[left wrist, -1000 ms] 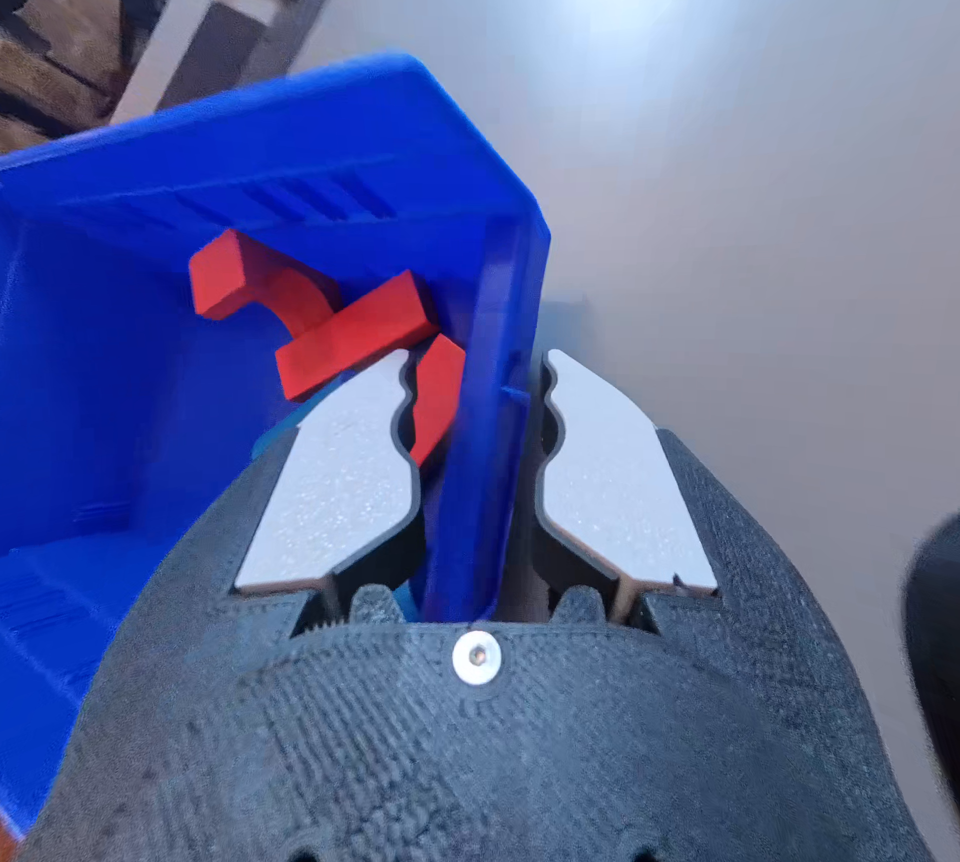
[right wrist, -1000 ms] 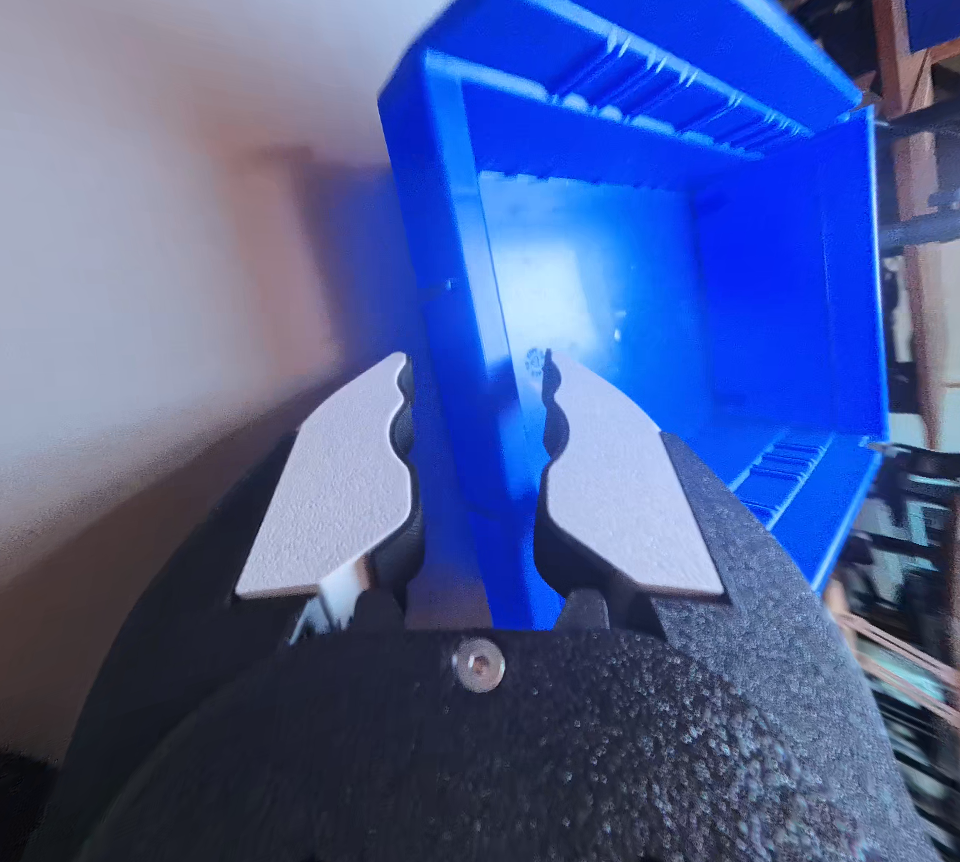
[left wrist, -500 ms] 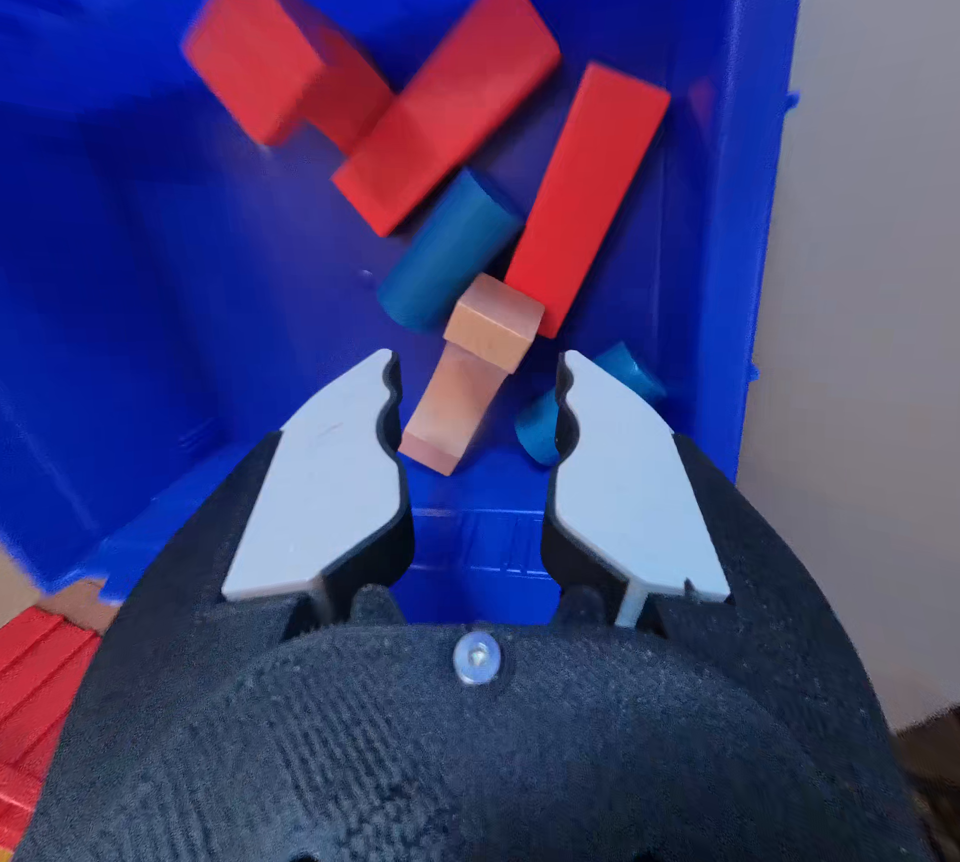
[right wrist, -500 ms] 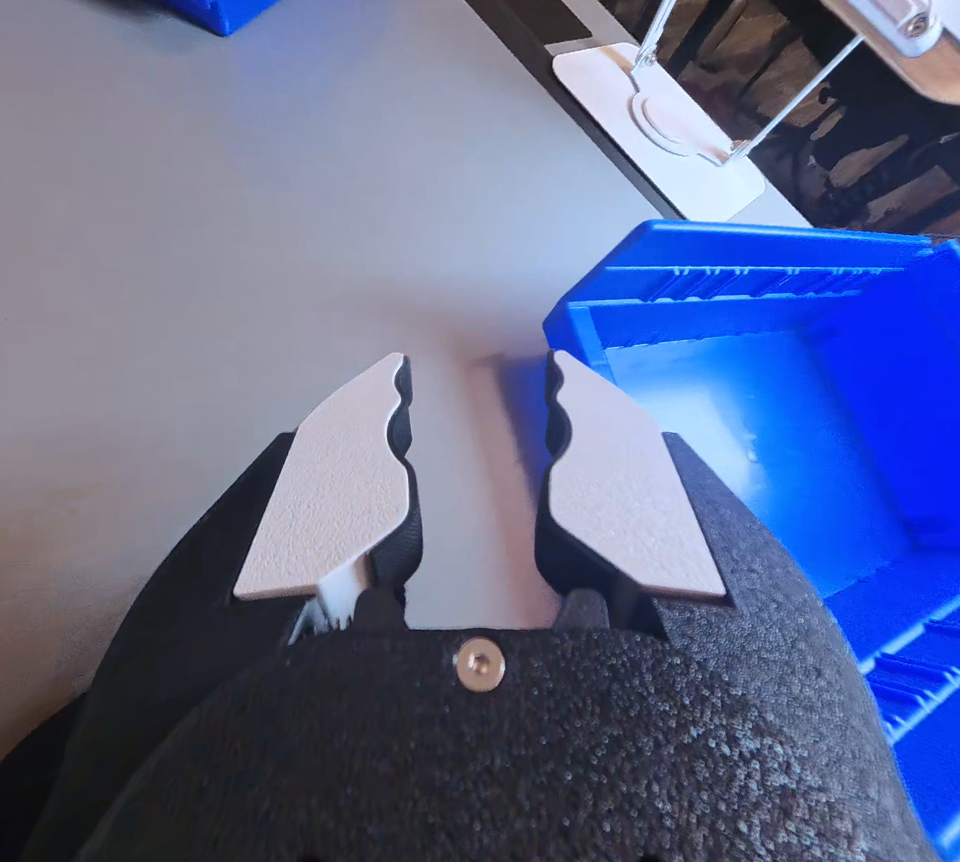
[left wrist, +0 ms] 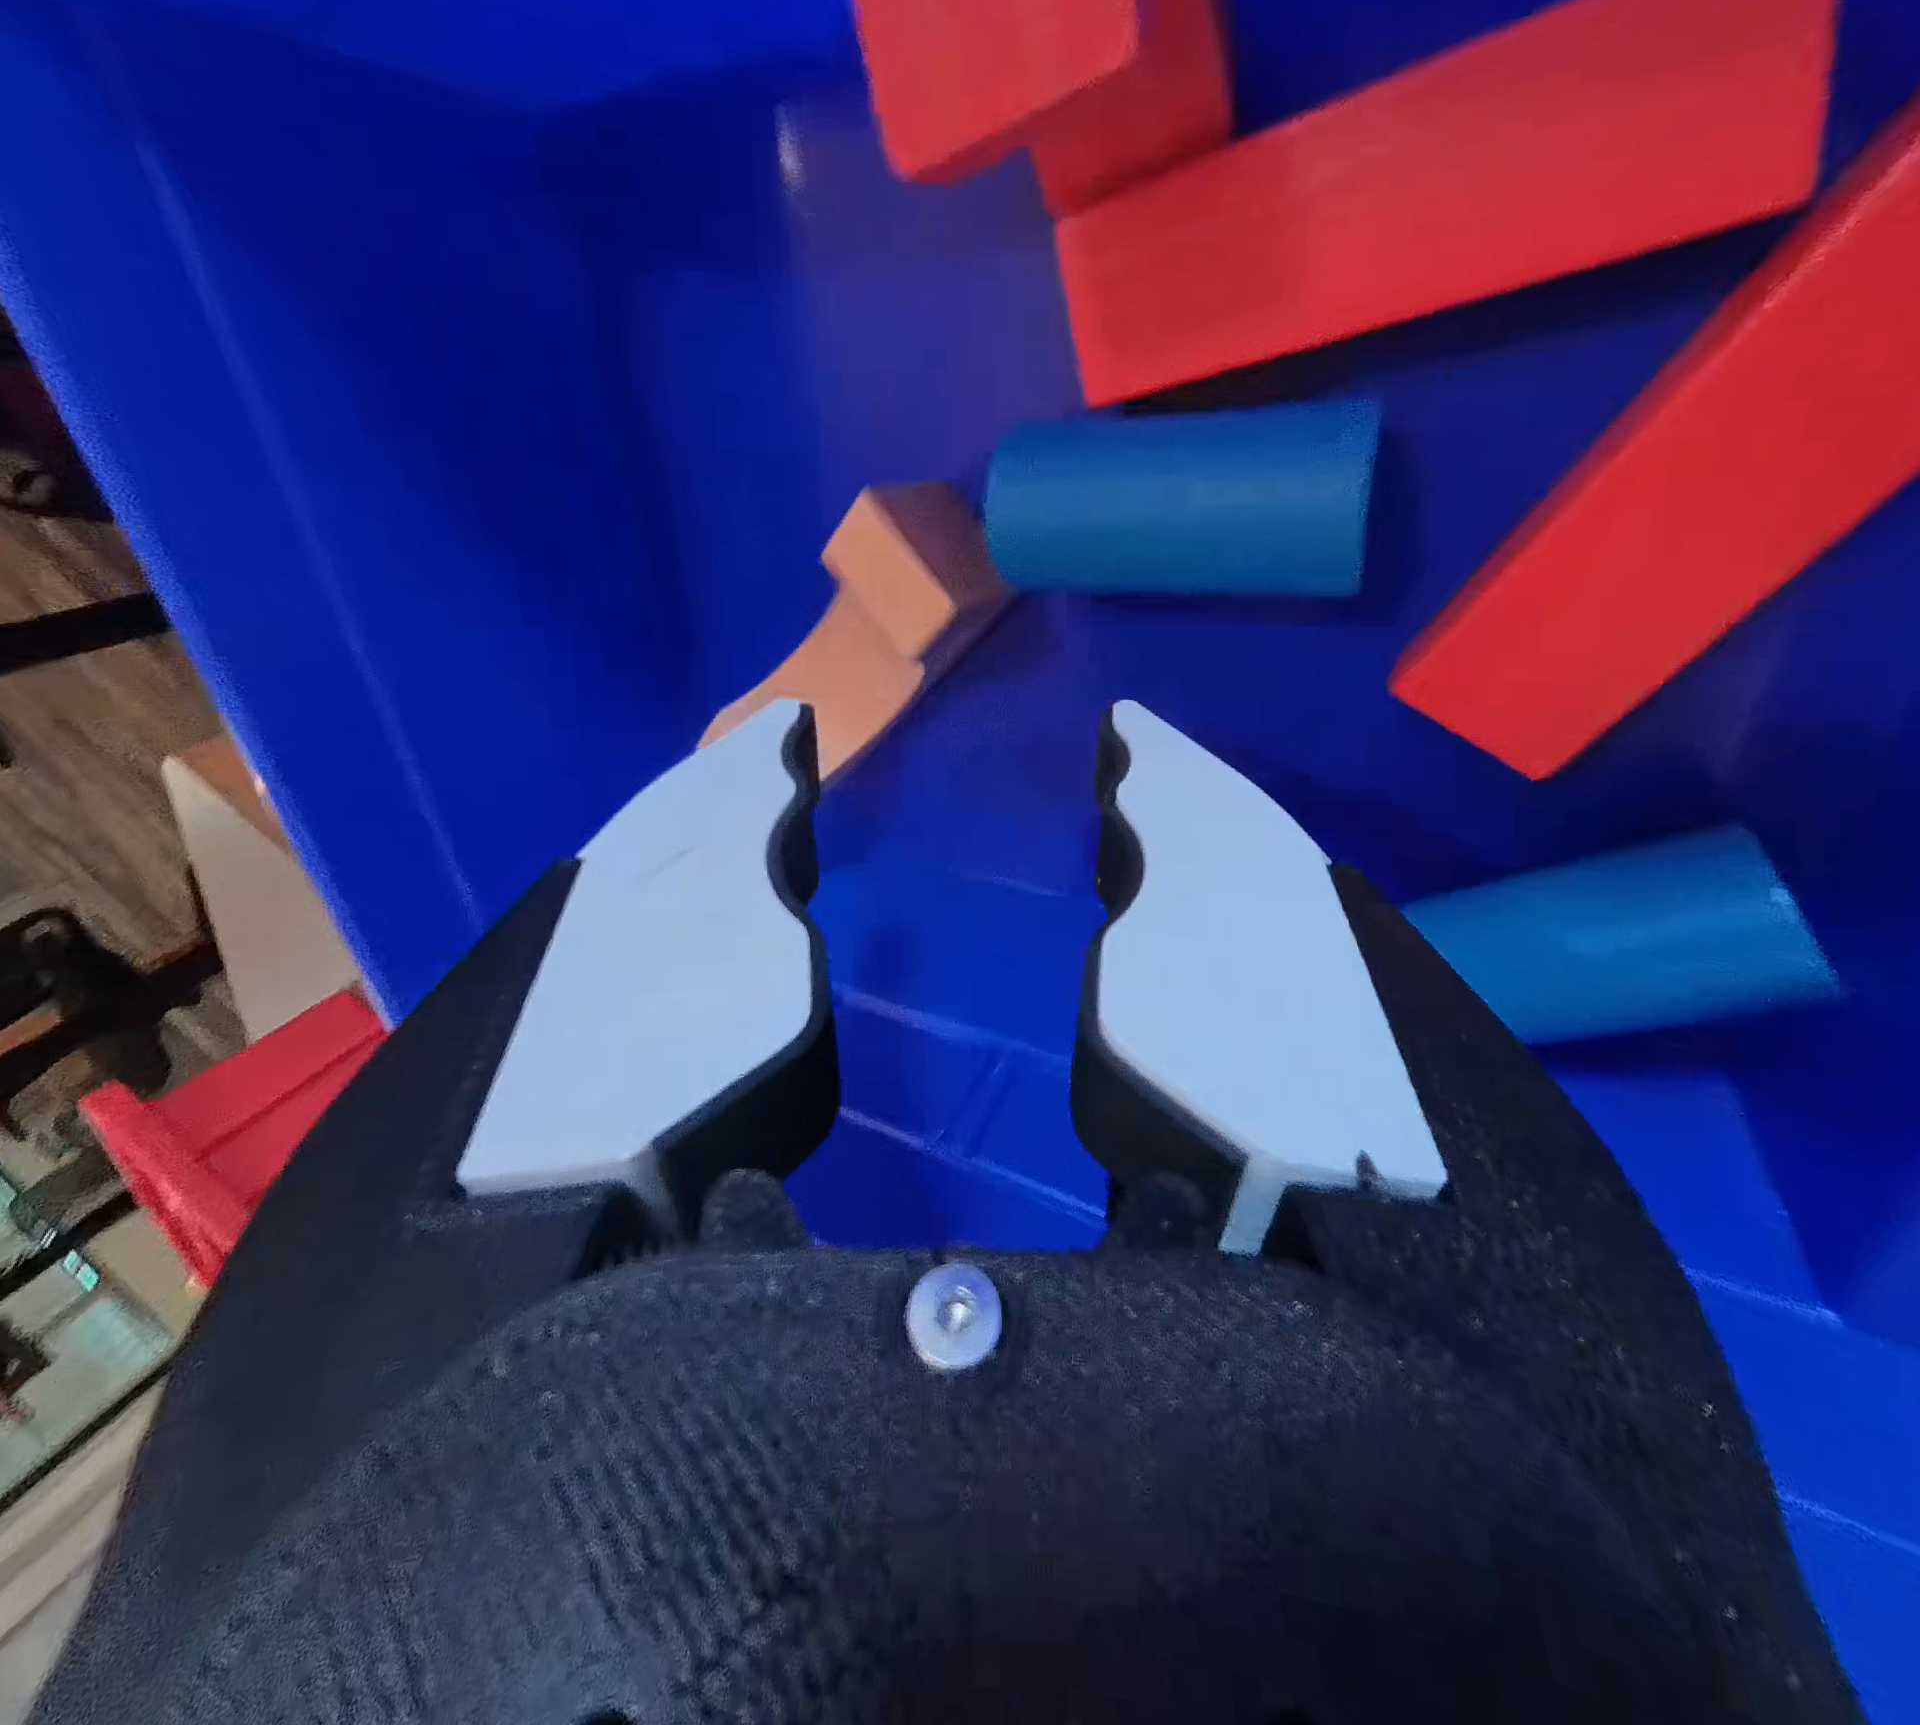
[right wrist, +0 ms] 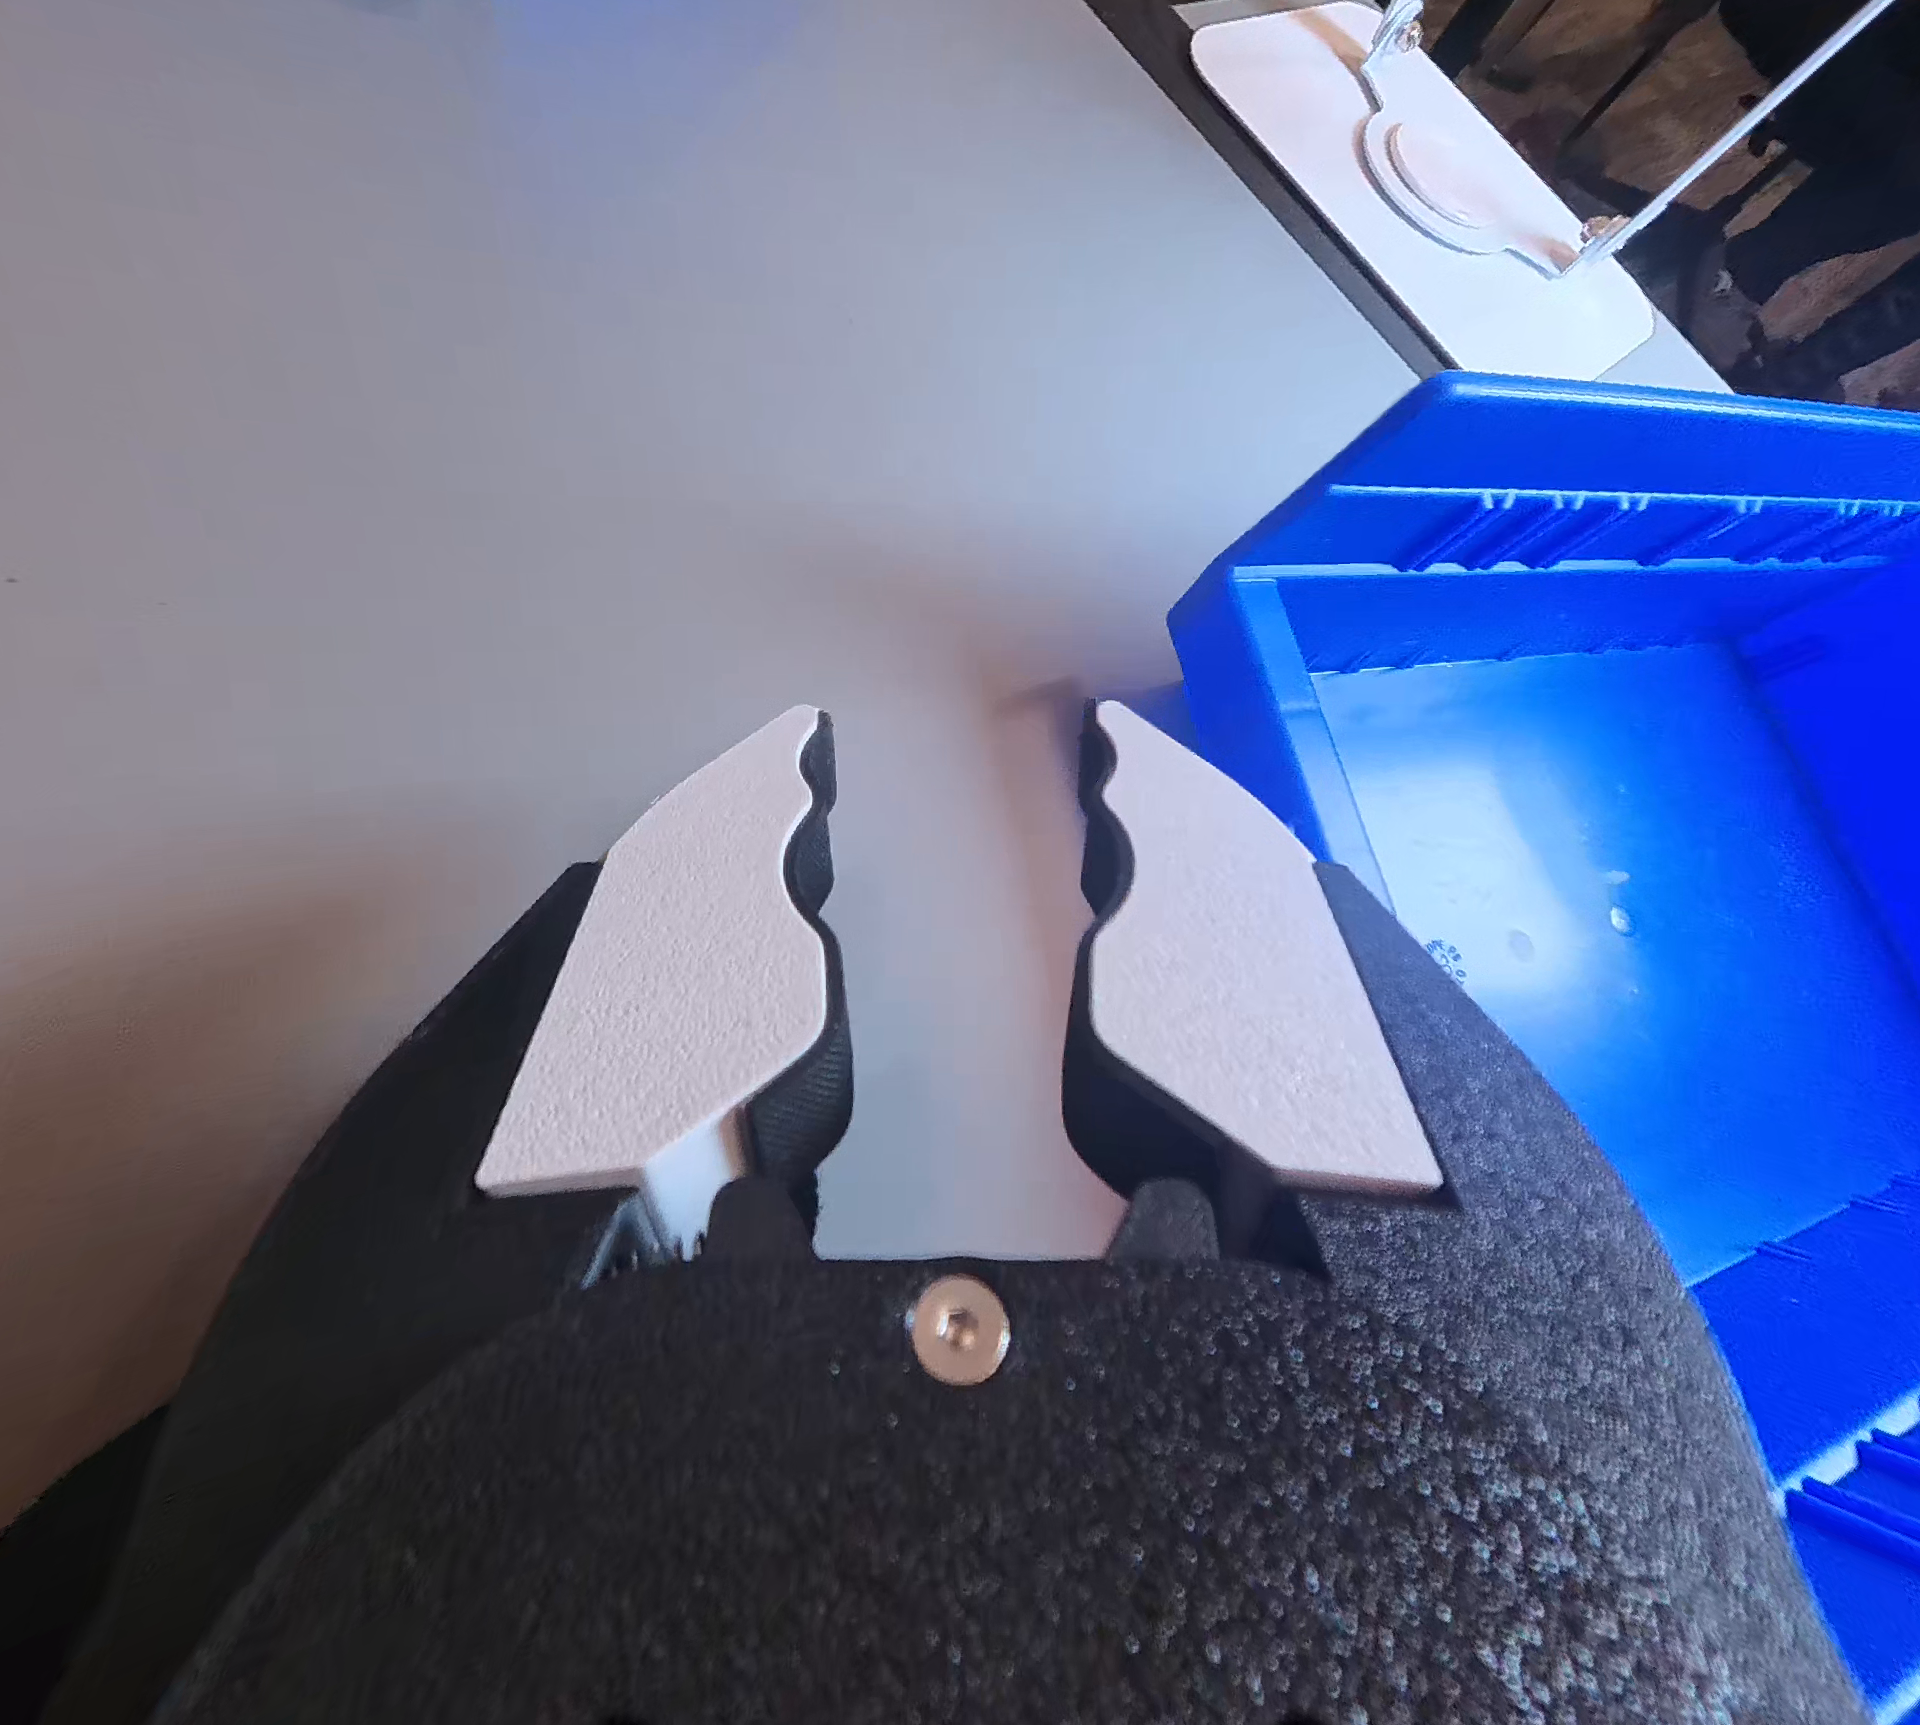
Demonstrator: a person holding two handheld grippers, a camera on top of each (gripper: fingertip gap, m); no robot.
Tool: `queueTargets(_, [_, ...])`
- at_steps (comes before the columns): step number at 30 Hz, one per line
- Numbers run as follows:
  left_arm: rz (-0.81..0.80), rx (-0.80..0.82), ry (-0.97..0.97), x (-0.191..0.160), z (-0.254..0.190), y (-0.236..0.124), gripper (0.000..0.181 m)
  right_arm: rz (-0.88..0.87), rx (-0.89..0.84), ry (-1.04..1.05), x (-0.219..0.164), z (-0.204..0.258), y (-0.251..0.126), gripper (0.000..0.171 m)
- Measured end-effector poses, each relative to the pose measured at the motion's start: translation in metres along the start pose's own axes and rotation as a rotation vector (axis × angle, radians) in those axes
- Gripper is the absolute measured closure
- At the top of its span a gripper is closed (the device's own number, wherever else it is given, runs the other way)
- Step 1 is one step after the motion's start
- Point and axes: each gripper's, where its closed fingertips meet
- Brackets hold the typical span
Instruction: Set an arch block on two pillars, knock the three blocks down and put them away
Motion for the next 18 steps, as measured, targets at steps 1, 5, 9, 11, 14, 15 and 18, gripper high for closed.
queueTargets(1, [-0.018,-0.027,0.006,0.005,-0.005,0.000,0.128,0.002,0.002,-0.003,0.000,0.001,0.001,0.126])
queueTargets(5, [-0.051,-0.191,-0.018,0.021,-0.033,0.008,0.116,0.013,0.012,-0.012,-0.002,0.005,0.003,0.126])
queueTargets(9, [-0.073,-0.232,-0.053,0.032,-0.037,0.019,0.101,0.020,0.025,-0.009,-0.005,0.009,0.004,0.127])
queueTargets(11, [-0.074,-0.330,-0.112,0.036,-0.046,0.021,0.125,0.023,0.034,-0.009,-0.006,0.011,0.006,0.127])
queueTargets(14, [-0.066,-0.338,-0.153,0.038,-0.048,0.027,0.143,0.020,0.036,-0.021,-0.005,0.015,0.006,0.129])
queueTargets(15, [-0.058,-0.319,-0.141,0.036,-0.046,0.026,0.143,0.017,0.035,-0.025,-0.005,0.015,0.006,0.129])
queueTargets(18, [-0.176,-0.321,-0.135,0.046,-0.048,0.006,0.144,-0.004,0.047,-0.022,0.000,0.019,0.005,0.130])
Point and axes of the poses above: each gripper's, where its closed fingertips meet, y out along the fingers, x out of its top, z = x × y across the jaws, and after that the axes turned 2 degrees about -z, right-handed
